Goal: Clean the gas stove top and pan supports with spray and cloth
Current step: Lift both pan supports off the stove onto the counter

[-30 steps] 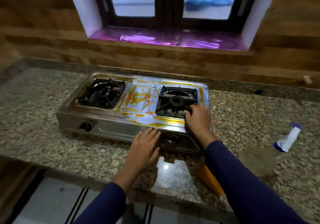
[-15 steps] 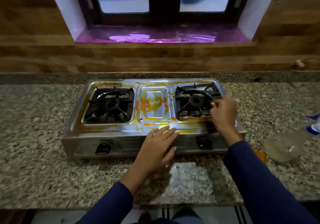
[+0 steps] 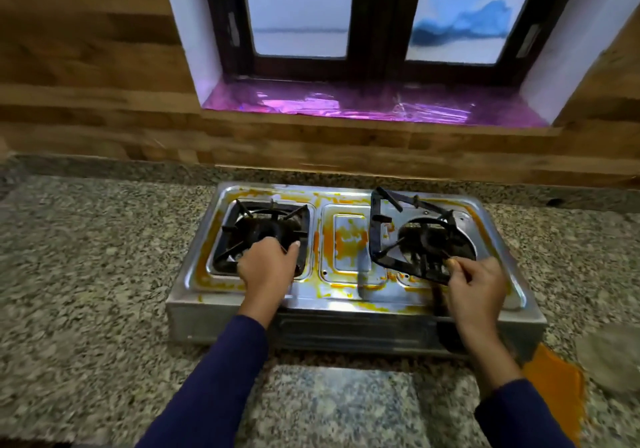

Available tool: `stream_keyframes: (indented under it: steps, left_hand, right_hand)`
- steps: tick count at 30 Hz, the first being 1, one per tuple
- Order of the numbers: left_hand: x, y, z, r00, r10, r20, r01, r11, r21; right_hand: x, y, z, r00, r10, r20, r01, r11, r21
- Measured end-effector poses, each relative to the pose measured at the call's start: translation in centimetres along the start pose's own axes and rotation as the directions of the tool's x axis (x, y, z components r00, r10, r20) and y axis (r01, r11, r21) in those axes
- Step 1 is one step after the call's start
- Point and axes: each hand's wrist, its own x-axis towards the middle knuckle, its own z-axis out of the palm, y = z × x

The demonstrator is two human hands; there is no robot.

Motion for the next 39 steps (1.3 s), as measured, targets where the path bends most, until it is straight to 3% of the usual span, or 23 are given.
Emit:
stream_keyframes:
  steps: [7, 11, 16, 22, 29, 34, 39]
  left_hand:
    - [2.3, 1.5, -0.1, 0.986, -0.145, 0.077, 0.140, 0.987, 0.074]
    - [2.5, 1.7, 0.4, 0.982, -0.179, 0.067, 0.178, 0.984, 0.018]
    - [3.2, 1.6, -0.9, 0.981, -0.195, 0.004, 0.195, 0.980, -0.033]
    - [5.0, -0.6, -5.7, 0.991, -0.125, 0.055, 0.130, 0.989, -0.077]
    - [6.1, -12.3, -10.3, 0.997, -0.071, -0.010, 0.071, 0.997, -0.027]
    - [7.8, -23.7, -11.7, 0.977, -0.204, -0.063, 0.210, 0.971, 0.114]
    - [10.4, -33.3, -11.1, 0.942, -0.327, -0.072, 0.333, 0.938, 0.097]
  right_hand:
    - [1.2, -1.2, 2.7, 0.997, -0.002, 0.082, -0.007, 0.994, 0.111]
    - [1.8, -2.0, 4.3, 0.990, 0.019, 0.140, -0.041, 0.987, 0.155]
    - [1.6, -3.1, 6.2, 0.991, -0.008, 0.135, -0.018, 0.981, 0.193]
    - [-0.7, -5.4, 7.2, 0.993, 0.002, 0.119, -0.033, 0.966, 0.256]
    - [-5.4, -11.8, 11.1, 0.992, -0.068, 0.110, 0.033, 0.955, 0.294]
    - [-10.2, -18.9, 16.8, 0.970, -0.178, 0.165, 0.109, 0.927, 0.359]
    - [-15.2, -25.0, 23.7, 0.942, -0.237, 0.237, 0.128, 0.907, 0.401]
